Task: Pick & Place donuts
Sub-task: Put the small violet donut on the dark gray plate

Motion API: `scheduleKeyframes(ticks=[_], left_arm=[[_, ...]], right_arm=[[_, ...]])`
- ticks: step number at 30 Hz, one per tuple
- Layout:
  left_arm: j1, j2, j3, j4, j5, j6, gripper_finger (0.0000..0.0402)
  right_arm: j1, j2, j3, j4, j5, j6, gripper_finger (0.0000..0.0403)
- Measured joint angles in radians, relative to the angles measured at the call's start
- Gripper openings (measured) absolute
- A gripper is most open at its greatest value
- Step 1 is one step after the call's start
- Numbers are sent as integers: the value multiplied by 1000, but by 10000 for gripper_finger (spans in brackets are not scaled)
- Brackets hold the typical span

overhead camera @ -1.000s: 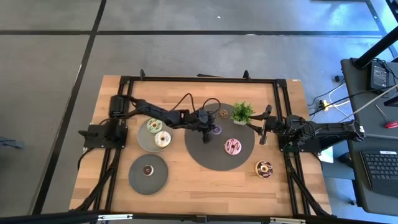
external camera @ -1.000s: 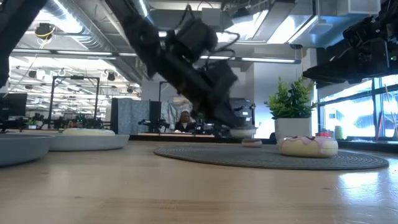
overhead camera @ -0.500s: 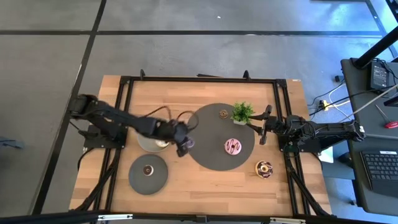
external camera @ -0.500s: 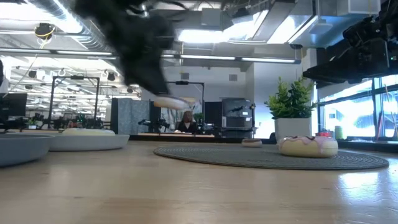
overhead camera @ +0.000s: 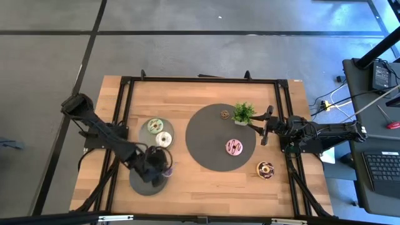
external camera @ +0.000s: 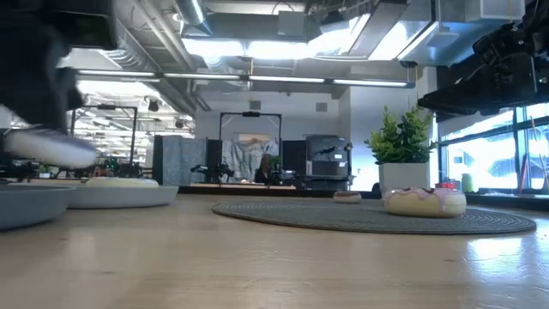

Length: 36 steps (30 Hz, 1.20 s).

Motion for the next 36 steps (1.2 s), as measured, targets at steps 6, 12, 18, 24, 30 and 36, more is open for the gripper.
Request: scheduleKeyframes(ticks=[6, 12, 18, 24, 30, 36], left_arm=[[-78, 2, 0, -114, -37, -91, 9], [-122, 3, 0, -172, -36, -106, 11], [-135, 3, 0, -164, -36, -105, 10], [-147, 12, 0, -130, -40, -81, 9], [-147, 73, 0, -116, -8, -61, 9], [-147, 123, 0, -114, 8, -69, 13]], right_arm=[[0, 0, 0, 0, 0, 26, 168], [0, 0, 0, 0, 0, 79, 168], [0, 0, 0, 0, 0, 81, 168], [0, 0, 0, 0, 0, 81, 168], [0, 0, 0, 0, 0, 81, 168], [0, 0, 0, 0, 0, 81, 168]])
